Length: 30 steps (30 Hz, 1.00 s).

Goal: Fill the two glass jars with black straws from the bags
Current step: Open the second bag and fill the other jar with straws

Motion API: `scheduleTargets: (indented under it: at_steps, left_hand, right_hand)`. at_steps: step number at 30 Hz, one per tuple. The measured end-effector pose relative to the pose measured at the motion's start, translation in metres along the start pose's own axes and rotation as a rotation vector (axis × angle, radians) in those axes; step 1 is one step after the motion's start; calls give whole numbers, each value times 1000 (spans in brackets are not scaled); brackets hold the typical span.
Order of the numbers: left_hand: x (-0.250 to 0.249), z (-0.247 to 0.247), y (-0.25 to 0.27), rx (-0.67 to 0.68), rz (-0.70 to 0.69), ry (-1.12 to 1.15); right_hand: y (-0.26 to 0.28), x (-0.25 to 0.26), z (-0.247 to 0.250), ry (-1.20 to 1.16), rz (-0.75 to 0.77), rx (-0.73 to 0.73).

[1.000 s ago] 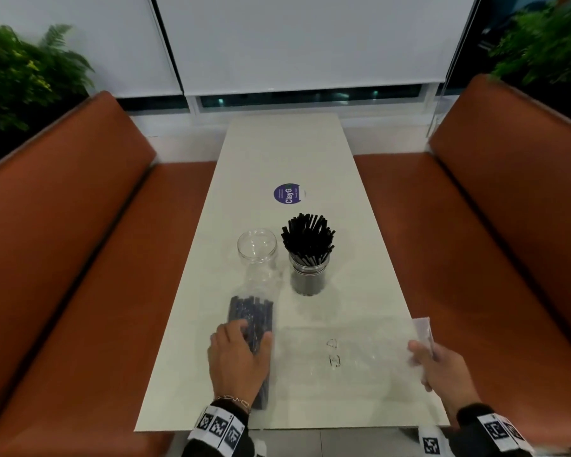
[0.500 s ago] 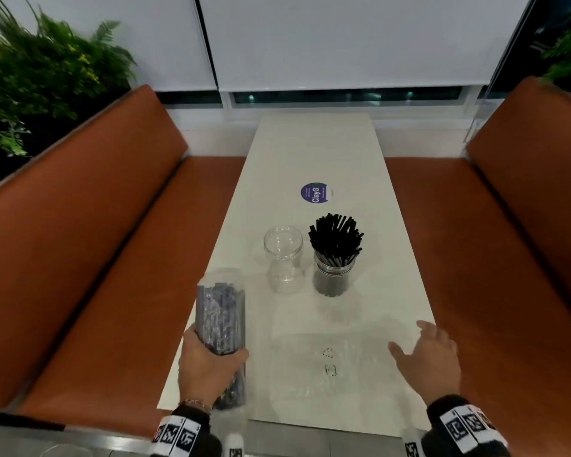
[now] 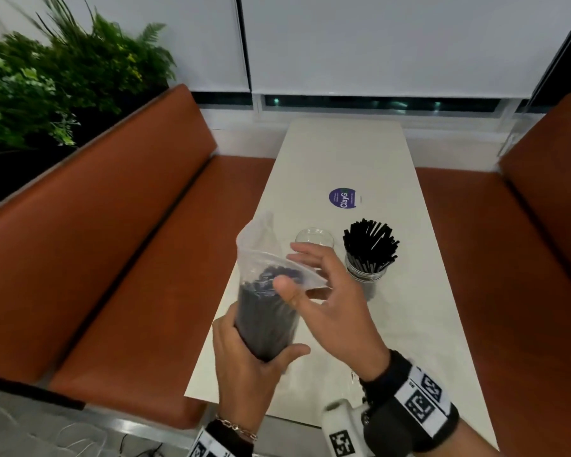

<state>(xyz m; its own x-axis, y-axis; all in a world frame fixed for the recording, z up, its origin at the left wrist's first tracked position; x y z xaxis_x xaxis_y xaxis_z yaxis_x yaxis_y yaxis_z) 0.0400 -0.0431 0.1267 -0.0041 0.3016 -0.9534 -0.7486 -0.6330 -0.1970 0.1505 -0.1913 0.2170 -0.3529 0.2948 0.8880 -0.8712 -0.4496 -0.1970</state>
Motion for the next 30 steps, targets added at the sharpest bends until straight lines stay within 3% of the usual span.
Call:
scheduleTargets:
  at_steps: [4, 7, 9, 12, 14, 16, 20, 26, 30]
  left_hand:
    - [-12, -3, 2, 75, -49, 10]
    - [-34, 18, -9, 12, -141, -42]
    - [-66, 35, -22, -33, -282, -118]
    - [-111, 42, -42, 67, -499, -345]
    - [-116, 42, -61, 204, -537, -469]
    - [-108, 49, -79, 305, -453, -437]
    - [-86, 74, -94, 283, -167, 21]
    - [-54, 59, -78, 189, -10, 306]
    - [-47, 53, -69, 106, 8, 370]
  right_hand:
    - [-11, -4, 6, 21, 21, 6]
    - [-11, -12, 11, 40, 6, 53]
    - [-10, -15, 14, 28, 3, 75]
    - [-8, -16, 19, 30, 25, 110]
    - [-9, -18, 26, 24, 36, 110]
    - [-11, -24, 34, -14, 24, 80]
    - [-13, -46, 53, 13, -45, 0]
    - [-5, -56, 66, 347, -102, 27]
    - [-1, -9, 49, 450, 54, 61]
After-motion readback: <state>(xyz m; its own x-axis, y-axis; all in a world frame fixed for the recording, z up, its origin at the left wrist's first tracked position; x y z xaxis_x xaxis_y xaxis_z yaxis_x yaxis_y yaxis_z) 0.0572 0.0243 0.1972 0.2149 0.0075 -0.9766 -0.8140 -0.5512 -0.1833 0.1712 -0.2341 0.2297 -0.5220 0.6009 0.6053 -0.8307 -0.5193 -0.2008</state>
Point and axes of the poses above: each hand's wrist, its own y-axis away from the middle knuckle, its own z-axis out of the back of the hand, x = y × z, the point moved 10 cm from there along -y, towards the middle knuckle, and after that the axes turned 14 degrees about y, right-handed, at the moved point
